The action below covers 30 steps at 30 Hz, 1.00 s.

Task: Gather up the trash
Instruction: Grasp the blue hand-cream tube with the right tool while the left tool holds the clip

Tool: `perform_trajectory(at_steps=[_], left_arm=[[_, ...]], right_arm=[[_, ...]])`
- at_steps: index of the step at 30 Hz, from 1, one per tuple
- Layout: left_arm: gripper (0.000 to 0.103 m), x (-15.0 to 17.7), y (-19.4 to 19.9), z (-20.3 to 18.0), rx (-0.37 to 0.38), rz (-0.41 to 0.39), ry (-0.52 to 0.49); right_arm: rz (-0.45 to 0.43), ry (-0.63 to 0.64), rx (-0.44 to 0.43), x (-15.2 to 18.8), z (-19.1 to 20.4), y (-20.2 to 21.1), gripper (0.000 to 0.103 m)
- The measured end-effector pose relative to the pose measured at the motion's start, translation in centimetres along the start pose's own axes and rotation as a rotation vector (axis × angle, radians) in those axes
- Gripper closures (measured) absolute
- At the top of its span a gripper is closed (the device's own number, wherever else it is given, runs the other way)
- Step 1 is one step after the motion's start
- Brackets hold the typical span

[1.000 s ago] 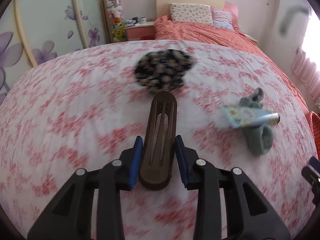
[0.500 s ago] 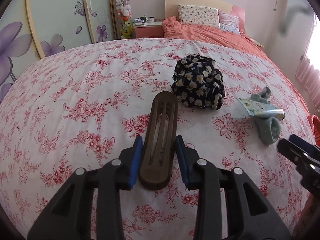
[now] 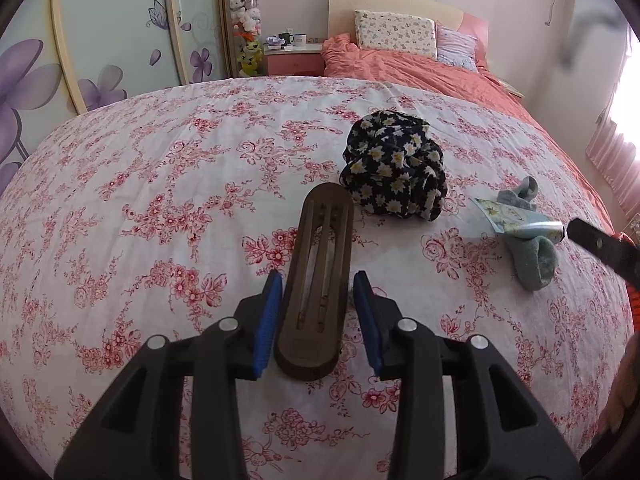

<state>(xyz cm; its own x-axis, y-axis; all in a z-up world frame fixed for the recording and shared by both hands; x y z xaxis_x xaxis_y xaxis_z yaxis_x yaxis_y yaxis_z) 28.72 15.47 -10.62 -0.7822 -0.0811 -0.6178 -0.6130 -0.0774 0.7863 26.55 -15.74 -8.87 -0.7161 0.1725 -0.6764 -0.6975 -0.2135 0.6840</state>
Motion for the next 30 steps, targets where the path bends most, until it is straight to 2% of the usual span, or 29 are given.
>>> perform_trajectory(at_steps=[4, 6, 9, 12, 16, 19, 23, 30], left_arm=[[0.063, 0.1, 0.0, -0.2, -0.004, 0.001, -0.009], [0.063, 0.1, 0.0, -0.3, -0.007, 0.002, -0.012], [0.063, 0.1, 0.0, -0.4, -0.010, 0.002, -0.015], [0.063, 0.1, 0.0, -0.5, -0.010, 0.002, -0.015], [0.062, 0.2, 0.0, -0.5, -0.012, 0.002, -0.016], [0.062, 0.1, 0.0, -0.5, -0.012, 0.003, -0.017], [0.062, 0.2, 0.1, -0.5, -0.016, 0.003, -0.019], [0.062, 0.2, 0.1, -0.5, -0.015, 0.003, -0.019]], right_arm=[[-0.026, -0.010, 0.050, -1.8, -0.6, -1.1, 0.050], [0.000, 0.012, 0.090, -2.5, -0.7, -2.2, 0.051], [0.086, 0.096, 0.120, -2.5, -0.6, -3.9, 0.053], [0.116, 0.143, 0.074, -1.7, -0.5, -3.4, 0.058], [0.175, 0.168, -0.043, 0.0, -0.2, -1.5, 0.058], [0.159, 0.175, -0.099, 0.6, 0.1, 0.0, 0.058], [0.107, 0.128, -0.126, -0.1, 0.3, 0.9, 0.058], [0.124, 0.119, -0.110, 0.3, 1.4, -0.7, 0.058]])
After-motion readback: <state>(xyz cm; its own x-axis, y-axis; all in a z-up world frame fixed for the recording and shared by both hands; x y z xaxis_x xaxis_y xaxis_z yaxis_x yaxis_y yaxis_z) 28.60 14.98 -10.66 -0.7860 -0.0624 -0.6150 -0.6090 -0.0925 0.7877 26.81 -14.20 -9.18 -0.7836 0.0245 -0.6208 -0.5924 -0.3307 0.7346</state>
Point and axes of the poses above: each gripper's, at about its wrist camera, not at the fingertips, and y roughly against the way its jaws point, z to its left, x to its underside, the point moved 1 cm from there along -y, roughly the way its jaws point, and after that the axes turned 2 degrees about -x, right-handed, at the moved point
